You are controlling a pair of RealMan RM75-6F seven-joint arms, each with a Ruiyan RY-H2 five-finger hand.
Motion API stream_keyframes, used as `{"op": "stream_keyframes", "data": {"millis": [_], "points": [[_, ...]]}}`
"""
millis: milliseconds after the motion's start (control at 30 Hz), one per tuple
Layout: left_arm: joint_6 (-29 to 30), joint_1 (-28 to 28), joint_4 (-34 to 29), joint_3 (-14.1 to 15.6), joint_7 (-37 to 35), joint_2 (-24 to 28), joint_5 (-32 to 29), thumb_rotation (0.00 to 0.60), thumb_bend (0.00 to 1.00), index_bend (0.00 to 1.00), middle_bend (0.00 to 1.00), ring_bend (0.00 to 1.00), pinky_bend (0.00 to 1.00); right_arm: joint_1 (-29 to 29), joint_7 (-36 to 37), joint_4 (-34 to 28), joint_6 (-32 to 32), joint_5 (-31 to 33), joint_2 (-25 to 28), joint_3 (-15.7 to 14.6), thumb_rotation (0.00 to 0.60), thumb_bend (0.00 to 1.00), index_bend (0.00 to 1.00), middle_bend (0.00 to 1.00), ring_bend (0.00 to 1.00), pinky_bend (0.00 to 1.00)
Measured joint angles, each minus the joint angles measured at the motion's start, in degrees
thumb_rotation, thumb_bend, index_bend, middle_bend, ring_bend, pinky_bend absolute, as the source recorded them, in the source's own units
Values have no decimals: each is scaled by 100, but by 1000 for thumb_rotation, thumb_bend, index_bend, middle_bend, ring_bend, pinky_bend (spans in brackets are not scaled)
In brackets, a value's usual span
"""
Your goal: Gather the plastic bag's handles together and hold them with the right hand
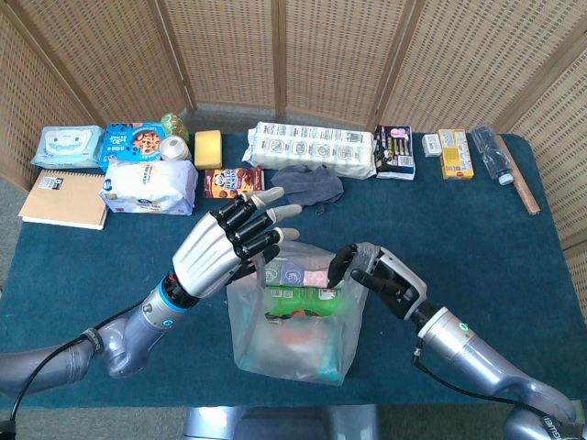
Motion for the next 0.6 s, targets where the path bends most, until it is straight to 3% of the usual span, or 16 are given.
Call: {"op": "stream_keyframes", "data": {"millis": [100, 200, 300, 600], "points": [[-82, -70, -6, -41, 81, 16, -57, 600, 281, 286, 232, 119, 254, 54, 108, -11, -62, -85, 22, -1, 355, 181, 411, 443, 413, 339], [-139, -135, -16, -77, 136, 32, -116, 600, 271, 261, 224, 111, 244, 92, 289, -11, -79, -233, 42, -5, 257, 171, 400, 427, 391, 324], [-169, -185, -18, -99, 149, 43, -164, 600, 264, 253, 223, 108, 243, 117, 568, 15, -42, -451, 66, -25, 203, 170, 398, 423, 386, 315], [-238, -321, -23, -117, 224, 18, -244, 600, 249, 234, 222, 101, 241, 336, 1230, 141, 136, -983, 104, -210, 167, 161, 366, 388, 346, 287]]}}
